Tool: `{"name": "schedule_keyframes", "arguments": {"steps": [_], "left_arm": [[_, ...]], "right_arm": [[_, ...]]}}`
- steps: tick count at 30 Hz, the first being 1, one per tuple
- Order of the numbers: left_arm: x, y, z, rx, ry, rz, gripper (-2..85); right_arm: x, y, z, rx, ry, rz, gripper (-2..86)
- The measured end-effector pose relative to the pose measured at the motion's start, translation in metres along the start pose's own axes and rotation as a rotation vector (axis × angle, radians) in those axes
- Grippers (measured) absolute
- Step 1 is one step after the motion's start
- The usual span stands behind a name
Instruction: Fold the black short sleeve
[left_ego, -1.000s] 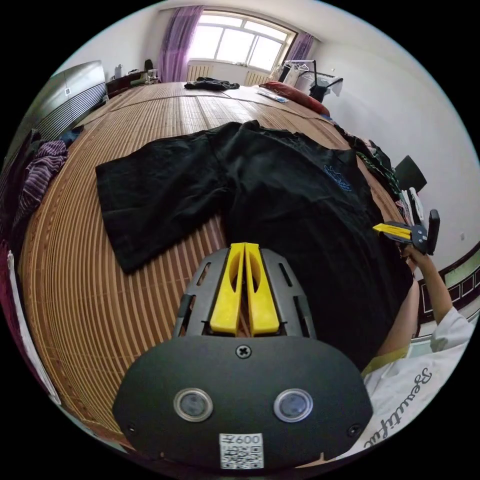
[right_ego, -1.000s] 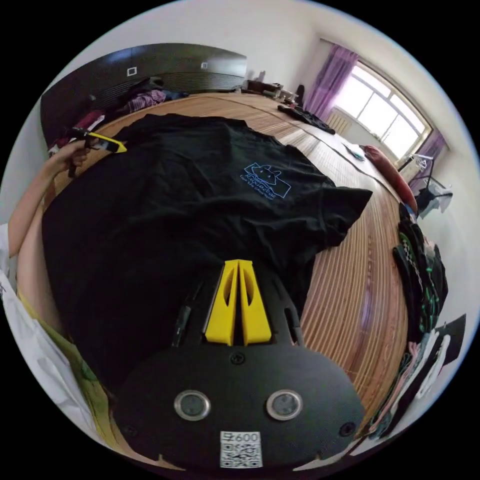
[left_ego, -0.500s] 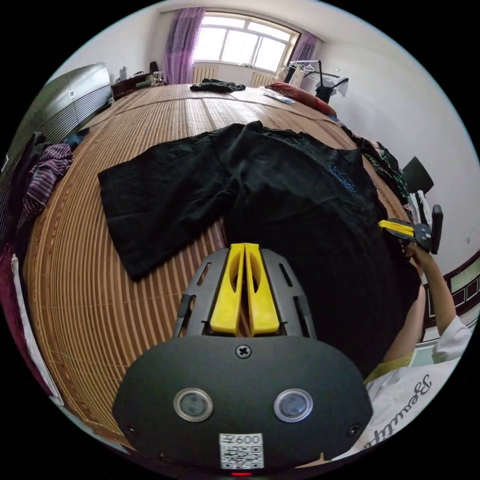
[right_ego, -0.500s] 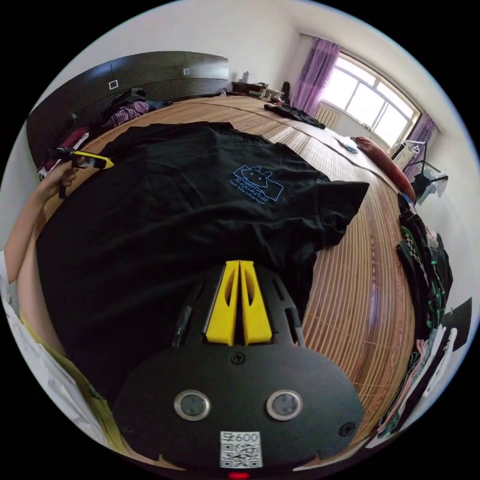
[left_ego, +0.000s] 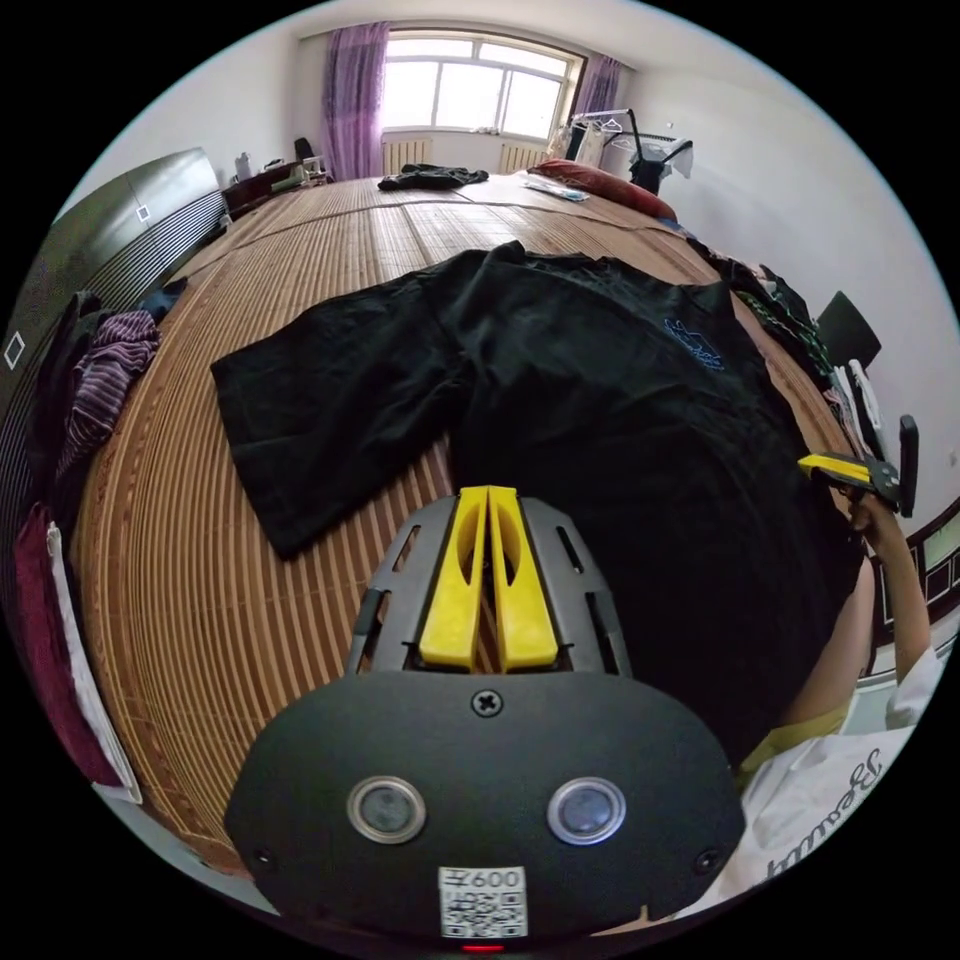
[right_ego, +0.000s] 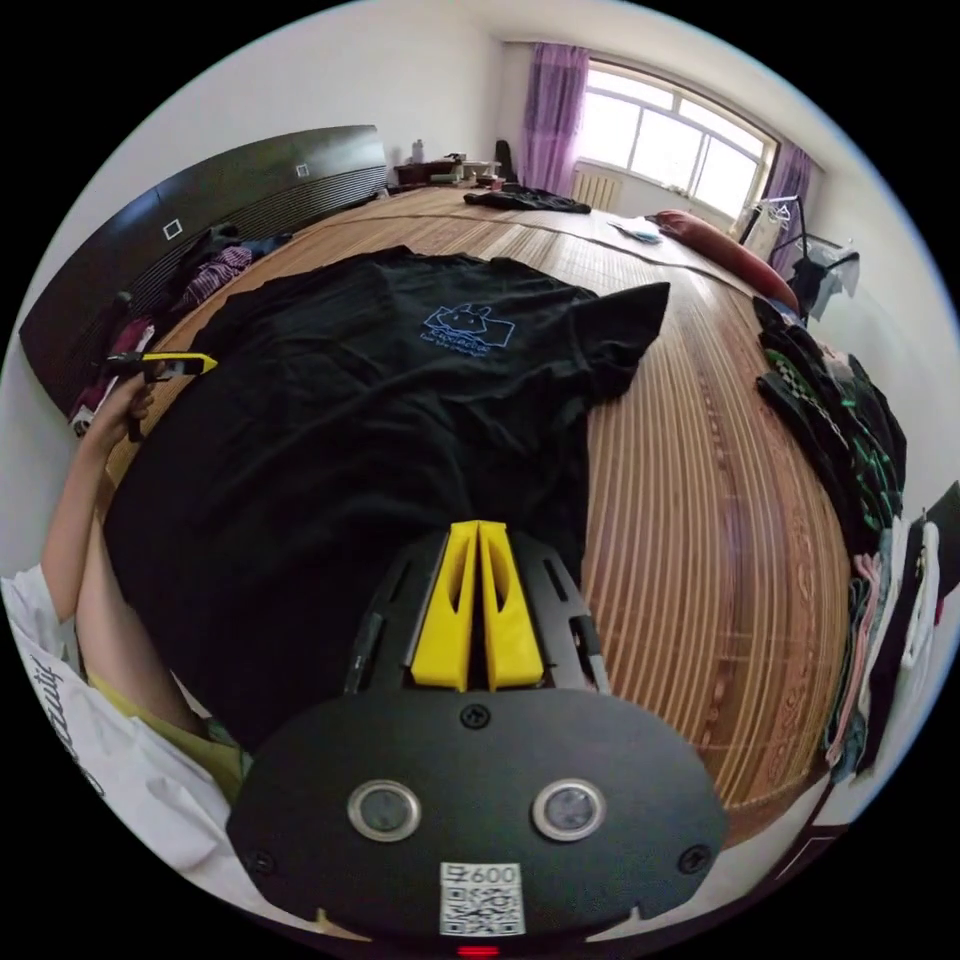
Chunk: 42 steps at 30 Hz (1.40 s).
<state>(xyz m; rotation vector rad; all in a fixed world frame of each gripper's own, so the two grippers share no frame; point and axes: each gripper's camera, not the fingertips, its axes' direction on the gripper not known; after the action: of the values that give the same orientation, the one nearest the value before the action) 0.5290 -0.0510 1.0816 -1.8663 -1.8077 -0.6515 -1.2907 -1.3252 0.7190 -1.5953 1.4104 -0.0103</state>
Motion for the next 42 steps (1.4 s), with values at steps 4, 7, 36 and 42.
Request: {"name": "schedule_keyframes", "arguments": {"steps": [4,7,36,42], "left_arm": [[0.000,0.019,-0.019,0.034,-0.087,-0.117,0.4],[0.013,0.035,-0.039,0.158,-0.004,-0.098,0.4],[0.020,-0.018,-0.014,-0.021,0.063,0.093,1.1],[0.011,-0.027,-0.015,-0.022,0.047,0.101,1.0]], "right_arm": [[0.041,0.007,-0.047,0.115,0.059,0.141,9.9],[0.090,-0.016,-0.054,0.168,0.024,0.279,12.9],[-0.181,-0.286,0.072,0.119,0.043,-0.433,6.1],[-0.175,-0.267,0.036,0.298,-0.064,-0.283,9.8]]}}
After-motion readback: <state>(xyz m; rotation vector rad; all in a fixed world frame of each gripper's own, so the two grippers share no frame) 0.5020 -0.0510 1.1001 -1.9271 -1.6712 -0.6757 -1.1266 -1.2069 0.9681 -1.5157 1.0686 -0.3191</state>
